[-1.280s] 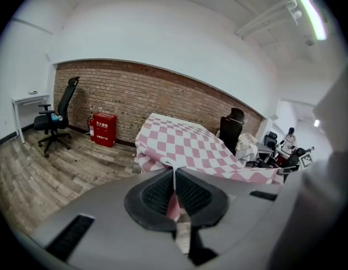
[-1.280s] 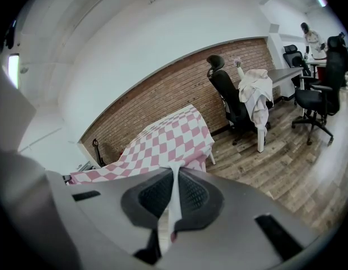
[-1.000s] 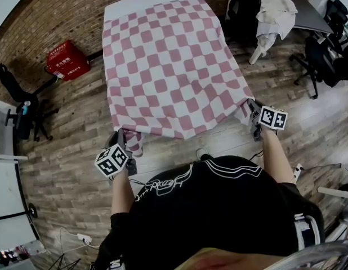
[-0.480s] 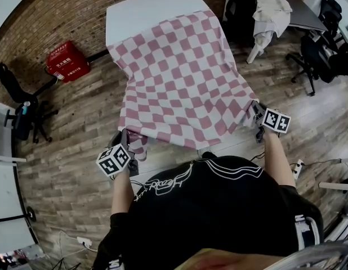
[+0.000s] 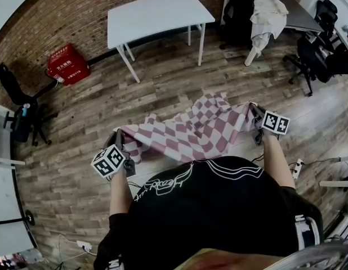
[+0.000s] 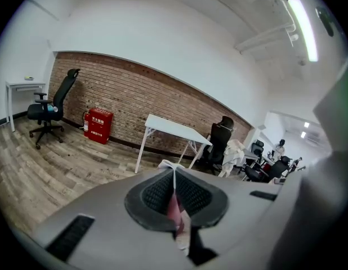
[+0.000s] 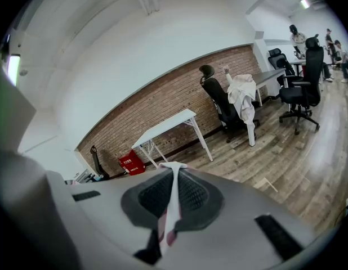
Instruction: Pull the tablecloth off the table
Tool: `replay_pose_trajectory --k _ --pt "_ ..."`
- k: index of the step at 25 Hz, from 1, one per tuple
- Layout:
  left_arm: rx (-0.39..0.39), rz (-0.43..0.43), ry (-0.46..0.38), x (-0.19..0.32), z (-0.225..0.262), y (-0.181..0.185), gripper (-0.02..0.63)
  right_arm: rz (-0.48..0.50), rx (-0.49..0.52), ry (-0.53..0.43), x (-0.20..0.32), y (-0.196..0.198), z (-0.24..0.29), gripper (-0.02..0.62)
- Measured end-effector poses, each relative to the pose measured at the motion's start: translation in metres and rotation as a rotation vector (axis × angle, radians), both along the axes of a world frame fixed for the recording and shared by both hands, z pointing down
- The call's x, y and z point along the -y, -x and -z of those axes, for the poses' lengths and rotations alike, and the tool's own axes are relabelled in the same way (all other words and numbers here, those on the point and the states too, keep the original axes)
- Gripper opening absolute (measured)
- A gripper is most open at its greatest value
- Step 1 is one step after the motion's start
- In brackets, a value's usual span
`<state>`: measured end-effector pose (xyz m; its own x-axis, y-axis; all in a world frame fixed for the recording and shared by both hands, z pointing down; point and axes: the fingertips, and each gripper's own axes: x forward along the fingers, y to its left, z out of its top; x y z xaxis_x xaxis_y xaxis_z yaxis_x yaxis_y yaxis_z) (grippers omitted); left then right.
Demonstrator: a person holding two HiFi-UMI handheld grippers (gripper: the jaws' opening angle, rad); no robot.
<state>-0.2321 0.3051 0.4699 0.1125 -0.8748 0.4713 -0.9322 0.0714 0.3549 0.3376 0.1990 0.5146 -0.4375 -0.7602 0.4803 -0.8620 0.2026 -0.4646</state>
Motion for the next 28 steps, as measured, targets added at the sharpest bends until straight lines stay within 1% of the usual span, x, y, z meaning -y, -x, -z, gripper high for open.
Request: replay_pose_trajectory --k 3,6,8,12,16,23,28 --pt "-0.008 0.014 -0.012 -0.003 0.001 0.005 0.008 0.016 0.006 -0.013 -0.002 0.007 0.004 -0.003" --pt "-0.017 0.008 -0.025 -0.002 0.007 0.004 0.008 0.027 0.004 -0.038 -0.002 0.014 0.014 -0.003" --pt "-0.026 -0.003 -0.037 0.000 0.013 0.002 0.008 0.041 0.000 -0.050 -0.001 0.022 0.021 -0.003" --pt "-0.021 -0.037 -0.072 0.003 0.025 -0.006 0.008 0.105 -0.022 -0.077 -0.002 0.046 0.034 -0.003" --pt "-0.011 -0.072 -0.101 0.006 0.038 -0.016 0.008 0.145 -0.016 -0.120 -0.005 0.069 0.053 -0.003" --pt "-0.011 -0.122 -0.153 0.017 0.059 -0.029 0.008 0.167 -0.034 -0.201 -0.006 0.091 0.081 -0.003" --pt "-0.020 -0.129 -0.158 0.025 0.059 -0.032 0.008 0.150 -0.026 -0.199 -0.005 0.088 0.083 -0.003"
